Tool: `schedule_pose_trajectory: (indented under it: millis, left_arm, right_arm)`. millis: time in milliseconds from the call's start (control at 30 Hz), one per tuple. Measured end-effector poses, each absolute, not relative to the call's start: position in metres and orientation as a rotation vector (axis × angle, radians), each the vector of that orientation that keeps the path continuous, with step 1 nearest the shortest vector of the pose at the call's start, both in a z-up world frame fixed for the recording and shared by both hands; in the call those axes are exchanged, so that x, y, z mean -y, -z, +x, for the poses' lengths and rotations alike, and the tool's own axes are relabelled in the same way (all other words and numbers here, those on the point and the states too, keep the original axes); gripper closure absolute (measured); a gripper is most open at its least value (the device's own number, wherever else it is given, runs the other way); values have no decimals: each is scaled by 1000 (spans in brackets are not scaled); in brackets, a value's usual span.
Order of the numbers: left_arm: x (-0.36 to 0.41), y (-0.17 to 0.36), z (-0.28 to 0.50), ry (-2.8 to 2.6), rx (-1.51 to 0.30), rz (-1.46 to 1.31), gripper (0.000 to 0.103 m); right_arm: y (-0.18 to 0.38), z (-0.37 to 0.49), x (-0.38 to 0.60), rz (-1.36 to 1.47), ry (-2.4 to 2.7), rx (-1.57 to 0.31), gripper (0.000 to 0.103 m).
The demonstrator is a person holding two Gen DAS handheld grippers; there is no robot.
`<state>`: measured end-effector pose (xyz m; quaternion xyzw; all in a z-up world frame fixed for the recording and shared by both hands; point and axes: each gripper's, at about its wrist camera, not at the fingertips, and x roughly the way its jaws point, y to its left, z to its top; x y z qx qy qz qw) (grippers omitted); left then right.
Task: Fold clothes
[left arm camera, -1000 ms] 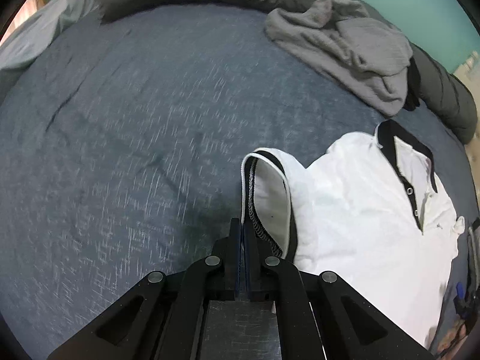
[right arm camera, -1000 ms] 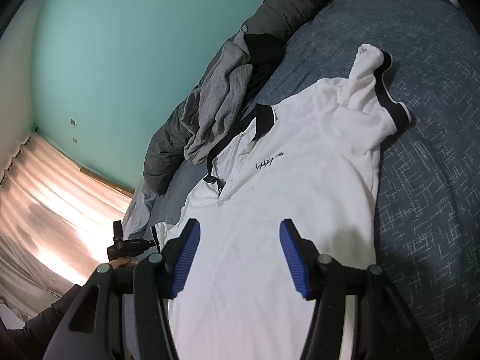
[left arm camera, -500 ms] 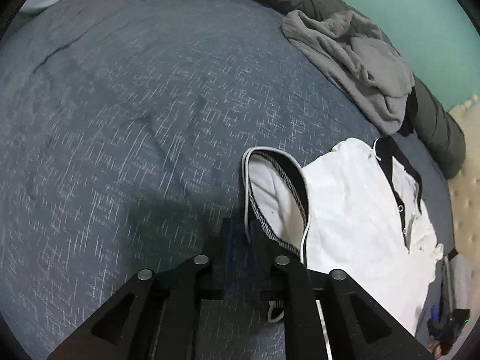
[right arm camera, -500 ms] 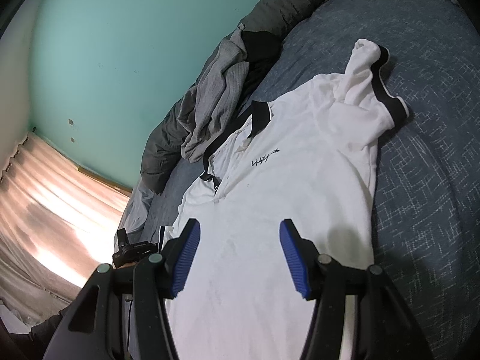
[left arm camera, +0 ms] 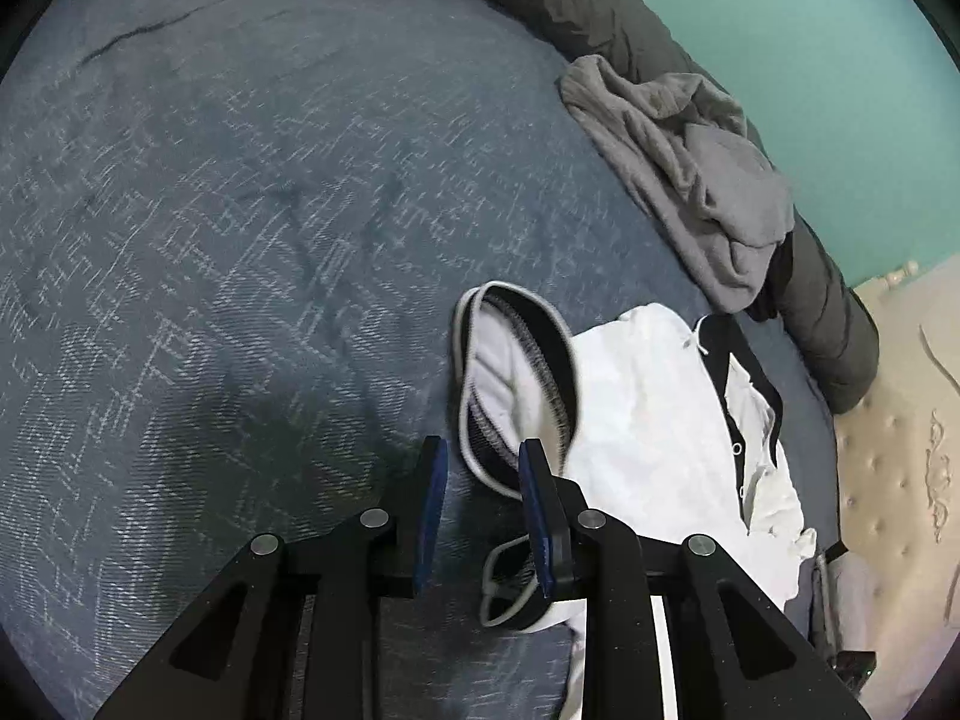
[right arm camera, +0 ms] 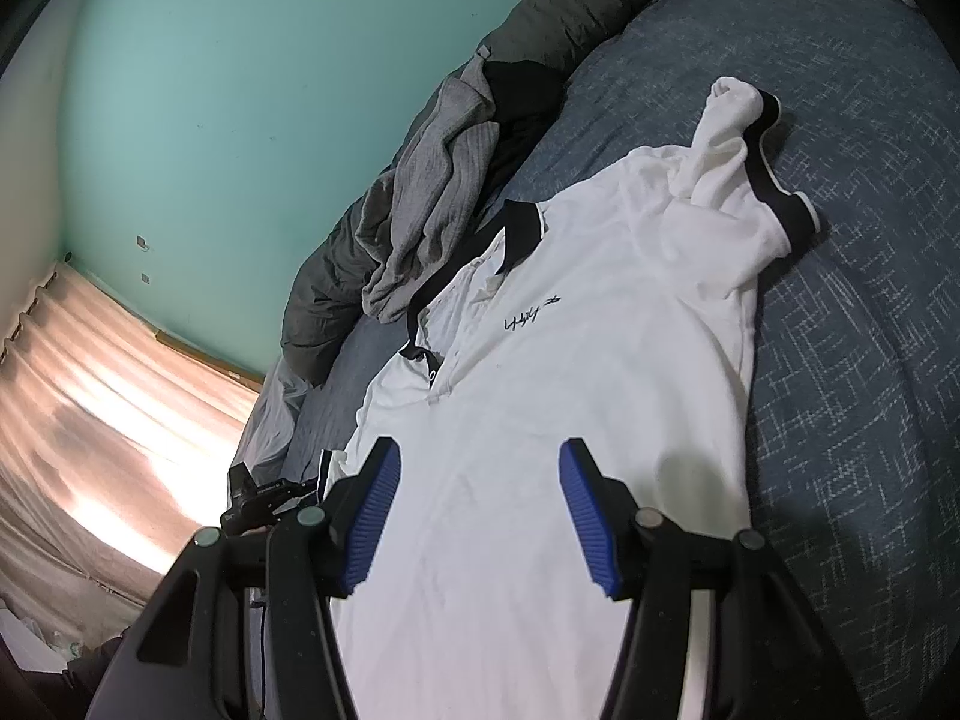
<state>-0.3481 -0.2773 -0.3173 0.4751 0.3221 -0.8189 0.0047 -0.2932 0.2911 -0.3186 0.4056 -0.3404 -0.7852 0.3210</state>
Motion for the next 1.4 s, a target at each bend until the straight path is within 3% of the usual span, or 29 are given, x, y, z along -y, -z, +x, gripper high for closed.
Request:
schedule_pose_trajectory:
  millis: [400,533,600,667,967,1400]
  left_arm:
    - [261,317,-338,2573,-942,1554,76]
    - [257,319,-339,2572,-842,1570,76]
    - [257,321,-343,2565,-810,1579,81]
    - [255,321,-345,2568,-772,1581,100]
    - [261,312,-337,2583,-718,1565,102]
    - [287,312,-320,2517,-781,1550,102]
  right_arm:
    - [318,-292,-292,1067,2057,905,47]
    - [317,-292,-291,1063,2055,900,47]
    - [317,-292,-291,1062,2056,902,47]
    - [317,-293,-292,1061,2058,904,47]
    - [316,-292,-292,1059,2054,904,47]
    - [317,-292,-290,1063,2051,901,47]
